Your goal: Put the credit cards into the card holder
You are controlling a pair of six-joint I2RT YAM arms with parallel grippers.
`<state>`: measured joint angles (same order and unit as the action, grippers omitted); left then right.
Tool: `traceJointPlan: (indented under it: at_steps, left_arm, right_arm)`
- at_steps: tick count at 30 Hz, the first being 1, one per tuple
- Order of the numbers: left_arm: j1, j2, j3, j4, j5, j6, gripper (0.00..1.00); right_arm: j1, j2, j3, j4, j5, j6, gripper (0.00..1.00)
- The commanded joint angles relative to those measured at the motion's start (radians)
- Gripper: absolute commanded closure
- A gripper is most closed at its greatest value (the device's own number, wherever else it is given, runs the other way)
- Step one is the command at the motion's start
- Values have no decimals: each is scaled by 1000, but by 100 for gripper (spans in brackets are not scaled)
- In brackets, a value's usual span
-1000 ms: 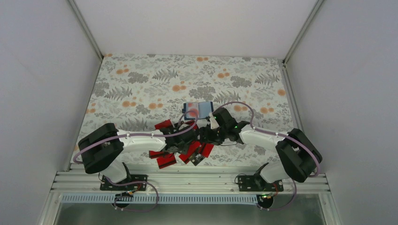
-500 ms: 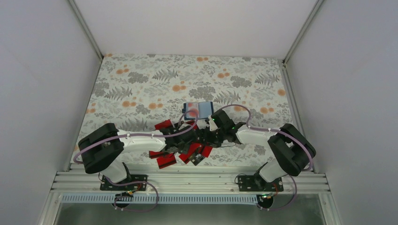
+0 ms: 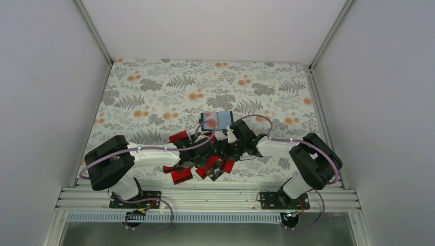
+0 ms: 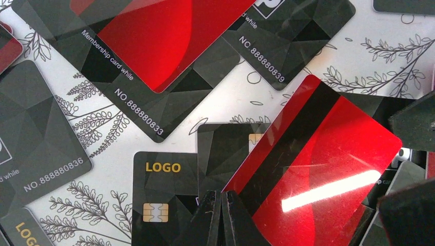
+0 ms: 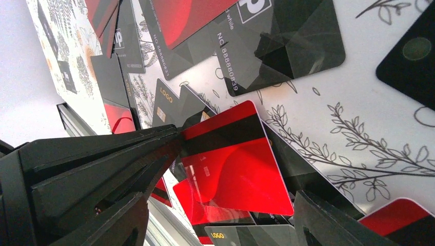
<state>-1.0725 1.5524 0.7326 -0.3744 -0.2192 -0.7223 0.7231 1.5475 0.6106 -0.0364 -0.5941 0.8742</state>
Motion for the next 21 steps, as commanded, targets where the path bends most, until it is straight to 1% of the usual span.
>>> traceJointPlan:
  at_steps: [1,6,9,17,21]
  left_arm:
    - [3,39,-56,-33,45,-17,98]
    - [3,35,-70,-23,53,-17,98]
    - [2,34,-80,-15,59,-20,98]
    - [3,14,-100,1,68,-22,98]
    - [3,10,-106,4,71,-21,98]
  right_arm:
    - [16,36,-3,-3,-26,29,28]
    - [15,29,-14,54,-73,69,29]
    - [15,26,-32,123,-120,106,31]
    - [7,15,-78,269,-177,186,43]
    - [-2,20,-109,354,-193,231,46]
